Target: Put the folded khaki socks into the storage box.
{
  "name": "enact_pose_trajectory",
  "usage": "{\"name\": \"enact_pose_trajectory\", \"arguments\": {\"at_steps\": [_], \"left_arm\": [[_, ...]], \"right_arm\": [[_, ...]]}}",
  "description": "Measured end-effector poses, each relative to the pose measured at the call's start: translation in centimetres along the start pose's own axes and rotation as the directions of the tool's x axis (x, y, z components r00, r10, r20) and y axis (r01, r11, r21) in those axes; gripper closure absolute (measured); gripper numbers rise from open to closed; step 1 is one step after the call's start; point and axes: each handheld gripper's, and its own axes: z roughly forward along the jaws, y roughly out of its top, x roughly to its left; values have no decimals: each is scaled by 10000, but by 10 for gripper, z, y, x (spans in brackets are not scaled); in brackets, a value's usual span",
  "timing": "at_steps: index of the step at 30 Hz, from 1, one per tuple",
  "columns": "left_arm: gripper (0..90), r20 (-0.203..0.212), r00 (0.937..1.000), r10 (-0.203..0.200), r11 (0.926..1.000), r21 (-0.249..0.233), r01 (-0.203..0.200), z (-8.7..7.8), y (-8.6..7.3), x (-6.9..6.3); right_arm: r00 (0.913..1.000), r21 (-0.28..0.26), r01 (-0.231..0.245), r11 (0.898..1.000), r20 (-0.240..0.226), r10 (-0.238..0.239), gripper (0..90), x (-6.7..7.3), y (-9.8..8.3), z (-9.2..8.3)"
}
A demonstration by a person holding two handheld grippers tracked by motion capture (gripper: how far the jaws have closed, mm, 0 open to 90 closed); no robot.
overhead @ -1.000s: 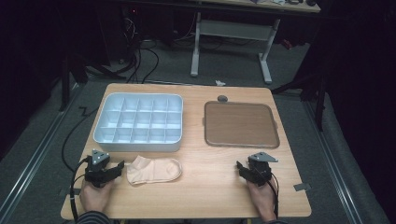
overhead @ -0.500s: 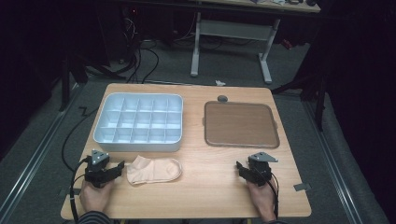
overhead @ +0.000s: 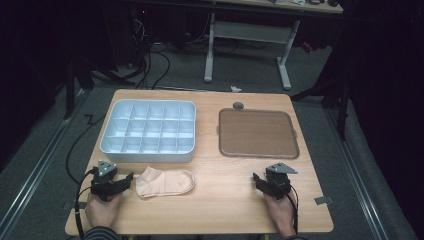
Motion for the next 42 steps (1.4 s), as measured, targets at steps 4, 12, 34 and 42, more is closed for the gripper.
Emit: {"name": "enact_pose_trajectory", "arguments": {"at_steps": [4, 12, 34, 42], "left_arm": [[344, -12, 10000, 5, 10000, -14, -5, 0, 0, -1], [338, -133, 9998, 136, 9999, 40, -135, 1, 0, -2], [305, 54, 10000, -15, 10000, 40, 15, 1, 1, -2], [304, 614, 9979, -187, 9987, -457, 215, -11, 1, -2]], "right_arm": [[10000, 18, -46, 10000, -2, 46, 444, 0, 0, 0], [10000, -6, 7, 10000, -56, -7, 463, 0, 0, 0], [9999, -93, -163, 9998, -11, 163, 539, 2, 0, -3], [9995, -536, -157, 9984, -265, 143, 546, 10, 1, -9]]}}
